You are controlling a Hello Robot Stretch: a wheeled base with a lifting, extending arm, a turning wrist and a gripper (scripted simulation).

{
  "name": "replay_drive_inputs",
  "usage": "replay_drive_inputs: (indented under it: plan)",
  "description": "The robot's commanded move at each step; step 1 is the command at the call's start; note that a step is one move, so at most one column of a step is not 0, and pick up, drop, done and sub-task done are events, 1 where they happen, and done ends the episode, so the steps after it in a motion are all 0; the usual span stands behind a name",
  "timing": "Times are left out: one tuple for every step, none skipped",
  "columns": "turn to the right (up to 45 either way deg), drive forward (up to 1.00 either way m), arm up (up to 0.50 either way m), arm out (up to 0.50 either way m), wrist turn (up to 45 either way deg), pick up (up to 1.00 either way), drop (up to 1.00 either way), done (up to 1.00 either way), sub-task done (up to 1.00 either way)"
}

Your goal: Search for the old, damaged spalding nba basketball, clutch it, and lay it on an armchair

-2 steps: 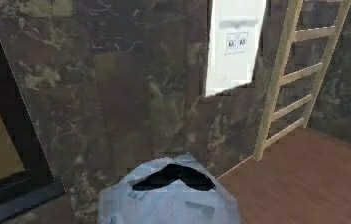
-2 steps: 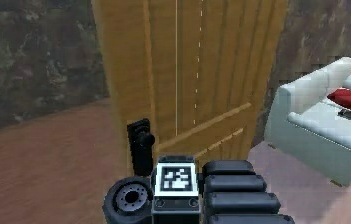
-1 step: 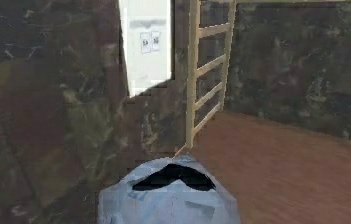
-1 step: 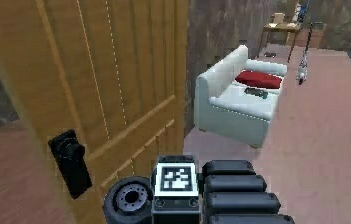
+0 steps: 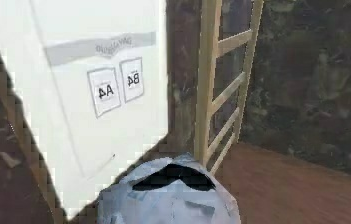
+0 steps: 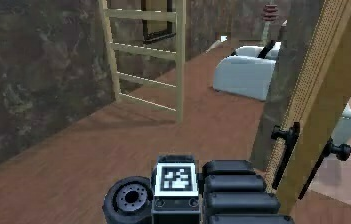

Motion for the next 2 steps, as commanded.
replay_drive_inputs:
  plan:
    - [45.0, 0.00, 0.00, 0.00, 0.0, 0.00, 0.00, 0.00, 0.00]
    - [36.0, 0.00, 0.00, 0.00, 0.0, 0.00, 0.00, 0.00, 0.00]
